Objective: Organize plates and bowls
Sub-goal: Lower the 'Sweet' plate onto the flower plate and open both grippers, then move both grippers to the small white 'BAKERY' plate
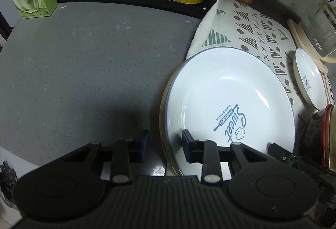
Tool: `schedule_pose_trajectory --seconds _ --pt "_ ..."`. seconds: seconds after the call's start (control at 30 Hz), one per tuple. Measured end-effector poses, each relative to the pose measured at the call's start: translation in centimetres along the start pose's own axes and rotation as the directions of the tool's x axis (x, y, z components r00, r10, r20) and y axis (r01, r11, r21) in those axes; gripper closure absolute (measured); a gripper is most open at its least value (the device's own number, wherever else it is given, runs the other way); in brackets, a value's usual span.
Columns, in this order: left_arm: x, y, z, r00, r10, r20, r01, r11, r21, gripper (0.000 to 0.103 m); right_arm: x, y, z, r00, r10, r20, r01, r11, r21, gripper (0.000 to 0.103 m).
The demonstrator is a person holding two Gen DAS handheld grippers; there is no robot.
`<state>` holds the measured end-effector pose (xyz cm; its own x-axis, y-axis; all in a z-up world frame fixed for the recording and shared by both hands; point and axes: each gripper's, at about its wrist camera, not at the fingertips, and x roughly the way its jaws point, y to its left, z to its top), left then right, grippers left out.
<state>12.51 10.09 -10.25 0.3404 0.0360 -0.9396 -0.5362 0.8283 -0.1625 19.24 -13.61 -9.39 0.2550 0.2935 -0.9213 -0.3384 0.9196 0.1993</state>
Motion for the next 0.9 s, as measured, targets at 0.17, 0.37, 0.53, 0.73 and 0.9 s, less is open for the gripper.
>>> schedule_pose_trajectory --seconds 0.17,0.37,0.53,0.73,0.9 --pt "-0.3 -0.5 0.4 0.999 0.039 0.001 -0.039 0.998 0.043 0.068 -1.4 -0.3 0.7 0.999 0.024 0.031 -0.025 0.999 0.023 0.075" --pt "-2.2 -1.6 1.5 0.998 0.003 0.059 -0.007 0.998 0.058 0.051 -4.3 -0.5 2.2 0.986 0.074 0.152 -0.080 0.996 0.031 0.055" --pt "-3.6 -2.8 2.5 0.992 -0.028 0.123 0.018 0.996 0.087 0.034 -6.3 -0.2 3.7 0.967 0.084 0.240 -0.088 0.996 0.004 0.038" --pt "-4.2 -3.8 3.7 0.986 -0.090 0.141 0.076 0.992 0.103 0.027 -7.8 -0.8 5.0 0.945 0.037 0.325 -0.054 0.998 0.041 0.008" --pt "-4.3 -5.1 4.9 0.981 -0.108 0.160 0.088 0.988 0.129 0.023 -8.2 -1.8 6.0 0.938 -0.024 0.346 -0.013 0.994 0.105 0.004"
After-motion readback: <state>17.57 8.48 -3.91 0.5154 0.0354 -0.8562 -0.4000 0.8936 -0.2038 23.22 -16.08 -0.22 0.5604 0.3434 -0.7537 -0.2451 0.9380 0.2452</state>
